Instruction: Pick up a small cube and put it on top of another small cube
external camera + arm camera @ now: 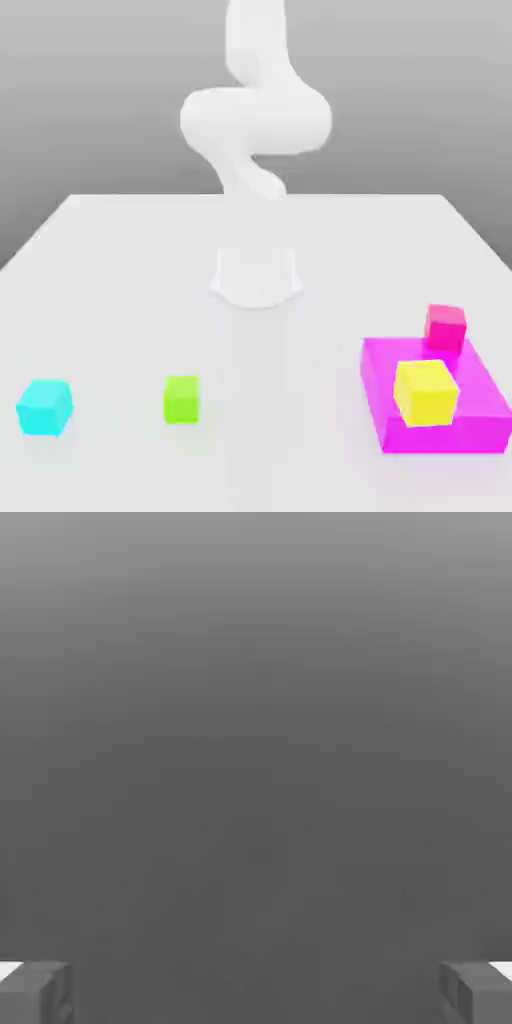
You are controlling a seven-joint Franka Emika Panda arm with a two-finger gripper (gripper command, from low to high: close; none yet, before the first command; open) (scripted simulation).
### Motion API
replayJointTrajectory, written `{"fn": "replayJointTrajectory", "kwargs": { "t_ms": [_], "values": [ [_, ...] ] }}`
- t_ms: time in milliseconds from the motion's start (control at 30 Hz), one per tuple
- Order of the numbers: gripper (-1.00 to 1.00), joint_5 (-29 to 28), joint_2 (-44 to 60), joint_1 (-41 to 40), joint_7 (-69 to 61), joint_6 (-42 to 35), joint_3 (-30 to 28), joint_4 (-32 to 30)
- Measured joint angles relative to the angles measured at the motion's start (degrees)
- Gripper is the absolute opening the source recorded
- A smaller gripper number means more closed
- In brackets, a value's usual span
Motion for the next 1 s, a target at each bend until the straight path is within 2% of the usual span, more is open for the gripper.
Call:
{"fn": "replayJointTrajectory", "kwargs": {
  "t_ms": [333, 533, 667, 800, 967, 1000],
  "values": [
    [0.0, -3.2, 21.2, -14.0, 22.0, 9.3, -0.8, -5.2],
    [0.0, -3.7, 33.6, -19.7, 34.0, 14.9, -3.9, -8.3],
    [0.0, -1.7, 41.9, -24.8, 40.3, 18.7, -6.1, -10.3],
    [0.0, 3.0, 50.2, -27.2, 44.7, 22.4, -7.3, -12.4],
    [0.0, 6.9, 60.6, -29.6, 43.6, 30.0, -5.2, -11.2],
    [-1.0, 7.3, 62.4, -30.0, 43.3, 31.4, -4.7, -10.9]
  ]
}}
